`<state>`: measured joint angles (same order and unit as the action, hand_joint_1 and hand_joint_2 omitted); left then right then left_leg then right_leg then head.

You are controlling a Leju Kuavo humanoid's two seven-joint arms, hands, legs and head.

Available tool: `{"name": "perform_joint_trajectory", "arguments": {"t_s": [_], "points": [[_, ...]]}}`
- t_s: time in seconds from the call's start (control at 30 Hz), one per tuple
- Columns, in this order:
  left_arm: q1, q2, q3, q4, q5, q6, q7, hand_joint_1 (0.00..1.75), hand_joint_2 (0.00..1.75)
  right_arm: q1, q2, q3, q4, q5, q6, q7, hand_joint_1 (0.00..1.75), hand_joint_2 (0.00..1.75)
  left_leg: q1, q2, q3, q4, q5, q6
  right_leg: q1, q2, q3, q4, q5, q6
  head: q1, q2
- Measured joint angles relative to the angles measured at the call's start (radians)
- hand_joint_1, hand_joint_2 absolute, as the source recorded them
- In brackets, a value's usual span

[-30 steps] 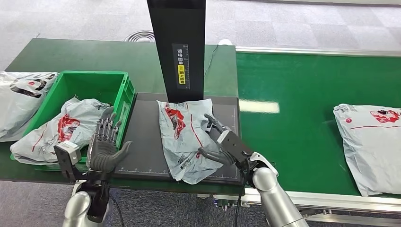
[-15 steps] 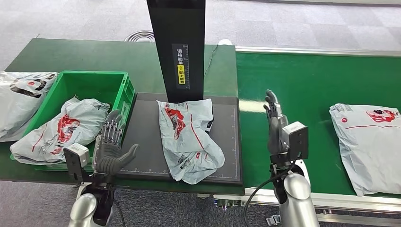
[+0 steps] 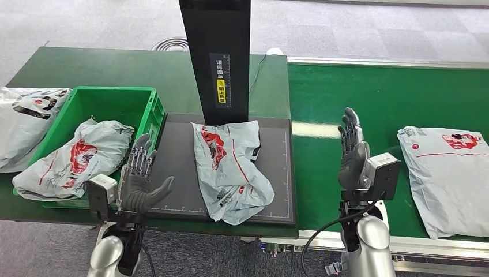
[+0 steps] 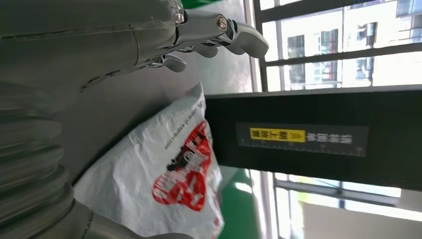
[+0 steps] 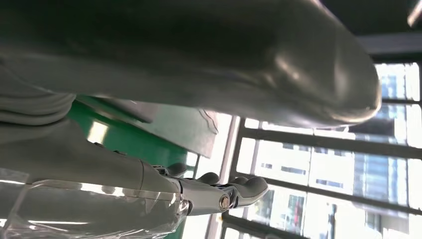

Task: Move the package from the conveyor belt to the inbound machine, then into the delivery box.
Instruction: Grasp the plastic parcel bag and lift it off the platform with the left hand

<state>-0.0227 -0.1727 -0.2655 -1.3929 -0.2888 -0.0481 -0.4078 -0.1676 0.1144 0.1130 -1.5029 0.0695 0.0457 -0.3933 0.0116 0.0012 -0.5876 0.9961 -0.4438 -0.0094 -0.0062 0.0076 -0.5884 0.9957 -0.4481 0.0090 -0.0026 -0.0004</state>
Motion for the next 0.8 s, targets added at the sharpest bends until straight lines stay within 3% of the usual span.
{"name": "perform_joint_trajectory", "arguments": {"t_s": [0.17,0.4,0.57,0.8], "points": [[-0.094,-0.027,-0.088,0.102,-0.274,0.048,0.06,0.0,1.75,-0.007,0.022,-0.017,-0.02,-0.029,-0.011,0.021,0.0,0.0,-0.001,-0.001,0.0,0.0,0.0,0.001,-0.001,-0.001,0.0,0.0,0.001,0.001,0.0,0.0],[-0.318,-0.121,-0.259,0.422,-0.482,0.033,0.132,0.0,1.75,-0.028,0.053,-0.017,-0.019,-0.02,-0.031,0.039,0.0,0.0,-0.002,-0.002,0.0,0.001,0.002,0.002,-0.003,-0.001,0.0,0.0,0.002,0.003,0.0,0.0],[-0.455,-0.164,-0.443,0.603,-0.438,-0.008,0.256,0.0,1.75,-0.035,0.066,-0.017,-0.019,-0.011,-0.031,0.049,0.0,0.0,-0.002,-0.002,0.0,0.001,0.001,0.002,-0.003,-0.001,0.0,0.0,0.002,0.003,0.0,0.0],[-0.549,-0.176,-0.628,0.749,-0.372,-0.064,0.38,0.0,1.75,-0.037,0.076,-0.019,-0.019,-0.006,-0.031,0.054,0.0,0.0,-0.002,-0.002,-0.001,0.0,0.001,0.002,-0.003,-0.001,0.0,0.0,0.002,0.003,0.0,0.0]]}}
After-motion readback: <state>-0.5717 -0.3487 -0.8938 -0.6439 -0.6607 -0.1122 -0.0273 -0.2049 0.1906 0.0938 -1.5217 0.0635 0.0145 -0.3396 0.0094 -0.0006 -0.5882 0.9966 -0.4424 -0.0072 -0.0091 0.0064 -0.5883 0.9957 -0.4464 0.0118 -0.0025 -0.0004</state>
